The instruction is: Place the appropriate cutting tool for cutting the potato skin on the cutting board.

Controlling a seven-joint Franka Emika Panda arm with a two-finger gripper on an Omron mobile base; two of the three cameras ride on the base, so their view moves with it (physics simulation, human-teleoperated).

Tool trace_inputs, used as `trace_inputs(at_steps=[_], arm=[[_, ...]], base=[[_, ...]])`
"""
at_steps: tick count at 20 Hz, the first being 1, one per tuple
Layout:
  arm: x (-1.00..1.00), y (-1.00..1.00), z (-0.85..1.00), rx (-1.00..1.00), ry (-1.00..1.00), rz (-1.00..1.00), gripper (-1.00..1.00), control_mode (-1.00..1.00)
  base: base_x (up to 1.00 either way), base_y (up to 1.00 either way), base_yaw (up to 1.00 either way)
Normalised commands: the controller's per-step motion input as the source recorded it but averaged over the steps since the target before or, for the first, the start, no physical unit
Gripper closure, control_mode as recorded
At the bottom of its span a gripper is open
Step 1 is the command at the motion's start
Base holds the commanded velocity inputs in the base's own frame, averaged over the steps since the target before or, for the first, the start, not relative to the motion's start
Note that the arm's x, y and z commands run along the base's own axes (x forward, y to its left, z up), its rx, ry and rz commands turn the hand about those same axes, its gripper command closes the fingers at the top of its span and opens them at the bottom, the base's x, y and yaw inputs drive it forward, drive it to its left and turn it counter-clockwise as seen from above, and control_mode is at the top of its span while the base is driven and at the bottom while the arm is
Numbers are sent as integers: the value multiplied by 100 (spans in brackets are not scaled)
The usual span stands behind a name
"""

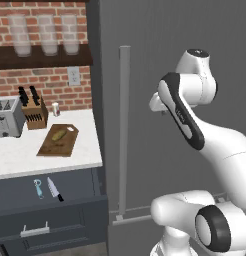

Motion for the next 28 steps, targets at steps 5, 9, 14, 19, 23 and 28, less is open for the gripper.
trace_inputs(at_steps=[5,9,14,19,23,28], arm=[[-8,0,0,0,0,0,-100,-100],[-34,0,-1,0,0,1,-100,-100],[-65,0,-11,0,0,0,-100,-100],[-79,34,-16,0,0,0,-100,-100],[-47,95,-24,0,0,-1,-100,-100],[-30,100,-12,0,-2,-3,-100,-100]], base=[[0,0,0],[0,0,0],[0,0,0],[0,0,0],[0,0,0],[0,0,0]])
